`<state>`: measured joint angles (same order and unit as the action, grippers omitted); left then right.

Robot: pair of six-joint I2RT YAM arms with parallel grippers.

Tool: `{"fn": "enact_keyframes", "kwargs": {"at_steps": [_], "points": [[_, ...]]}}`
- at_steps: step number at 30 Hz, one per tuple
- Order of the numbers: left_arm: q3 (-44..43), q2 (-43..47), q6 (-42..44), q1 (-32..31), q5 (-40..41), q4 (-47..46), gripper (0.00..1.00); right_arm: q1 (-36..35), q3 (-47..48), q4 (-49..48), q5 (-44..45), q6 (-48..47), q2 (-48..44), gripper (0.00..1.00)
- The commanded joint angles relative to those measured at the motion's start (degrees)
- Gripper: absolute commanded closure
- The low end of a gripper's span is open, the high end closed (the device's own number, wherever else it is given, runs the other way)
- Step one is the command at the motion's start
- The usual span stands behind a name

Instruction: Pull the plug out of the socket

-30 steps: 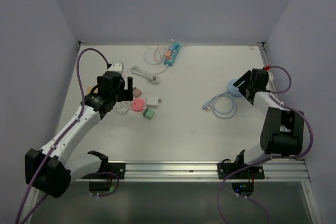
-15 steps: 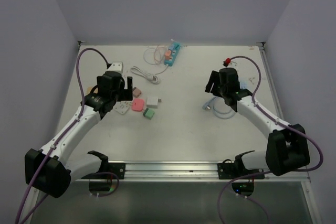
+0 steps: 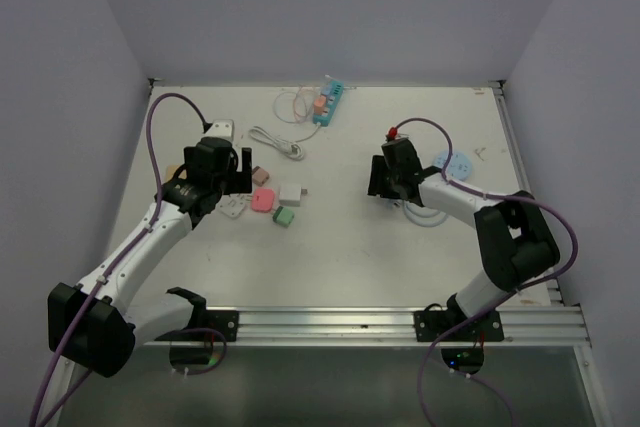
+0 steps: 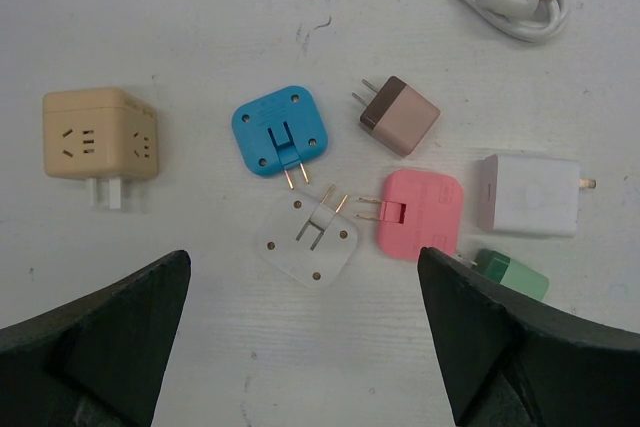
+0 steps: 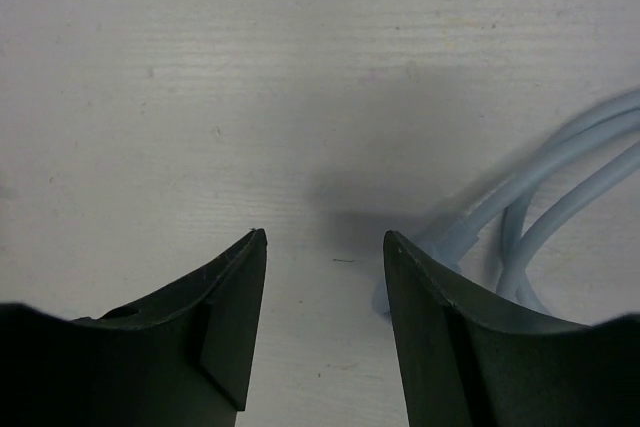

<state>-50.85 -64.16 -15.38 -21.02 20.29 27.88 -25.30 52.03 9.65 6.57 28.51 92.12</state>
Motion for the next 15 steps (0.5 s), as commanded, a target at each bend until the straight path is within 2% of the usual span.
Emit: {"fn": "enact_keyframes", "kwargs": {"at_steps": [1, 4, 7, 11, 15], "points": [[0.1, 0.4, 0.8, 0.3, 1.3, -2.4, 0.00, 1.7, -0.6, 0.7, 6.1, 1.7, -0.5, 0.46], [0.1, 0.4, 0.8, 0.3, 1.2, -2.4, 0.00, 4.6, -2.4, 2.5, 8.8, 3.0, -2.2, 0.49], [0.1, 0.6, 0.8, 0.3, 1.2, -2.3, 0.01, 11.3, -3.8, 4.1, 9.9, 4.0, -3.6, 0.49], [0.1, 0.7, 0.8, 0.3, 0.9, -2.4, 0.00, 13.2, -3.6, 6.3, 14.8, 3.6, -4.5, 0.49], [0.0, 0.4, 0.9, 0.3, 0.3, -2.4, 0.00, 13.3, -1.8, 7.2, 15.4, 3.1, -4.3, 0.48]]}}
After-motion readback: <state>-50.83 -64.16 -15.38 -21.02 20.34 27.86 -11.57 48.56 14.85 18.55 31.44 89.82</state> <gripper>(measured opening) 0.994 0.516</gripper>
